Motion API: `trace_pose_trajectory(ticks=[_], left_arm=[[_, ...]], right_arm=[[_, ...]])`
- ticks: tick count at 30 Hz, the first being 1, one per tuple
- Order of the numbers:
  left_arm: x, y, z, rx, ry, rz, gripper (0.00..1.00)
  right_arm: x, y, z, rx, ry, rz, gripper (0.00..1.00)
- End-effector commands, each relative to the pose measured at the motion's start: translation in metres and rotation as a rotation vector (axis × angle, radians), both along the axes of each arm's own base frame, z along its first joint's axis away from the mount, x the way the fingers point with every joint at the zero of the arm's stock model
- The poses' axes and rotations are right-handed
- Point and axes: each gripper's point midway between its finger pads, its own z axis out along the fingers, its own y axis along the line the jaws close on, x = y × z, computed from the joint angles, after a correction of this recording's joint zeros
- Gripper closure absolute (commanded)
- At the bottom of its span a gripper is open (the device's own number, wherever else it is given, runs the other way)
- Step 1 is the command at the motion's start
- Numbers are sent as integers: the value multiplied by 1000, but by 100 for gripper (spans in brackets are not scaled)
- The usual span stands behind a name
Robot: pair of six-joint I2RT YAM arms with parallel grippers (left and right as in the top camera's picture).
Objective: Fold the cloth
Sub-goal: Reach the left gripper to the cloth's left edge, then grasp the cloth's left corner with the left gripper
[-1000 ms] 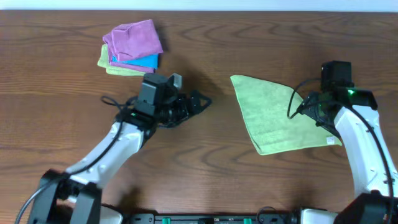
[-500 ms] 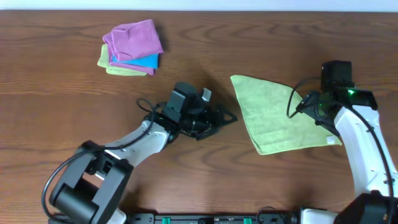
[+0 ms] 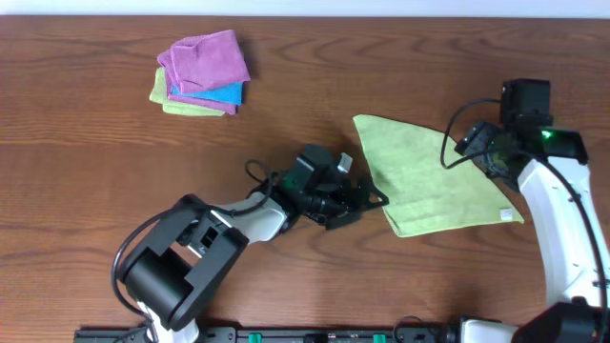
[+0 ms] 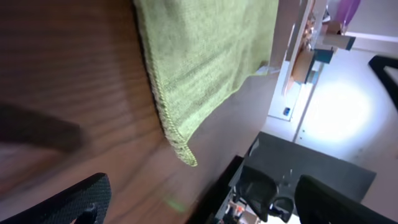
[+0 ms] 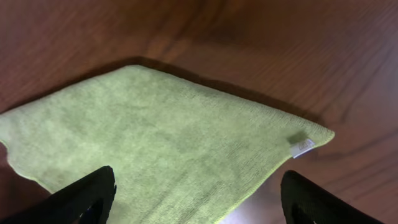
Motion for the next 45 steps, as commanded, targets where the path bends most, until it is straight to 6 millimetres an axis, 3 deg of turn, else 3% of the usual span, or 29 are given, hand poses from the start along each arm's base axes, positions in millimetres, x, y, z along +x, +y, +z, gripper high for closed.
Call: trace_pose_trajectory(ticks=[1, 18, 30, 33, 37, 41, 45], left_arm=[[1, -6, -1, 3, 15, 12, 5], [-1, -20, -22, 59, 28, 91, 5], [-1, -66, -24, -43, 84, 3, 4], [-2, -67, -23, -46, 71, -9, 0], [-3, -66, -25, -41, 71, -11, 44], [-2, -66, -25, -41, 45, -23, 74], [2, -63, -25, -44, -1, -36, 94]], right_arm=[[5, -2, 10, 1, -30, 4, 15], [8, 6, 10, 42, -41, 22, 15], [8, 7, 10, 49, -42, 25, 14], [9, 9, 10, 59, -43, 29, 14], [9, 9, 10, 61, -43, 30, 14], [9, 13, 9, 78, -45, 38, 13], [9, 17, 9, 99, -46, 47, 13]])
